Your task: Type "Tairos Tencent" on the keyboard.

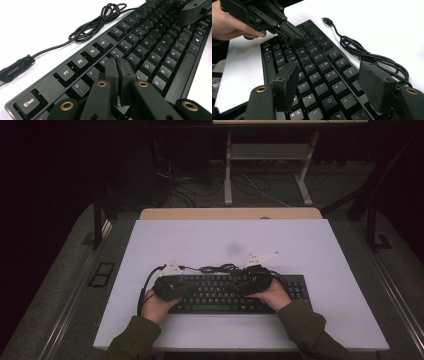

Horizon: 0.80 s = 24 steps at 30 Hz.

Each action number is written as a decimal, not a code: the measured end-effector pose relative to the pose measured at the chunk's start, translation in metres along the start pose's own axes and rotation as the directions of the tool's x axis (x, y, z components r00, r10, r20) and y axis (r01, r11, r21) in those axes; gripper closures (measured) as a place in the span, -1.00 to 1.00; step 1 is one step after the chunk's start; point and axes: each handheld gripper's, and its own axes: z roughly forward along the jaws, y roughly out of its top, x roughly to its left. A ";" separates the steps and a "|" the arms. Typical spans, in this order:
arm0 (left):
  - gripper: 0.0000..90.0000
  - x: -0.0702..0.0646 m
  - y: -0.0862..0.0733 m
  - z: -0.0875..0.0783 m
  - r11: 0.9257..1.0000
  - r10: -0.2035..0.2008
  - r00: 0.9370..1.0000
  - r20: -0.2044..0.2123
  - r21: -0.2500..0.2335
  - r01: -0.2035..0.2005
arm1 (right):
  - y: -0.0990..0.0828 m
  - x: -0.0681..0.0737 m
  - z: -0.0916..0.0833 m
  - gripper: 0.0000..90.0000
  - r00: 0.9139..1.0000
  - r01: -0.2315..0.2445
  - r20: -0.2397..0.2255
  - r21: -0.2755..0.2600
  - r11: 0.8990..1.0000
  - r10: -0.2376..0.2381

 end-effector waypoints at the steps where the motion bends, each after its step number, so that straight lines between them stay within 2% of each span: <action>1: 0.88 0.000 0.000 -0.001 1.000 -0.002 1.000 -0.001 -0.001 0.002 | 0.000 0.000 0.000 -0.27 1.000 0.001 -0.001 0.000 1.000 -0.001; 10: 0.67 -0.004 0.001 -0.006 1.000 -0.002 1.000 0.014 -0.026 0.002 | 0.001 0.003 0.001 -0.21 1.000 0.002 -0.010 -0.002 1.000 -0.002; 15: 0.47 -0.004 0.000 -0.009 1.000 -0.009 1.000 0.014 -0.029 0.010 | 0.001 0.006 0.001 -0.09 1.000 0.002 -0.019 0.002 1.000 -0.002; 24: 0.01 -0.006 -0.001 -0.012 0.999 -0.028 1.000 -0.002 -0.040 0.028 | 0.003 0.014 0.003 0.27 1.000 0.011 -0.027 0.007 1.000 -0.011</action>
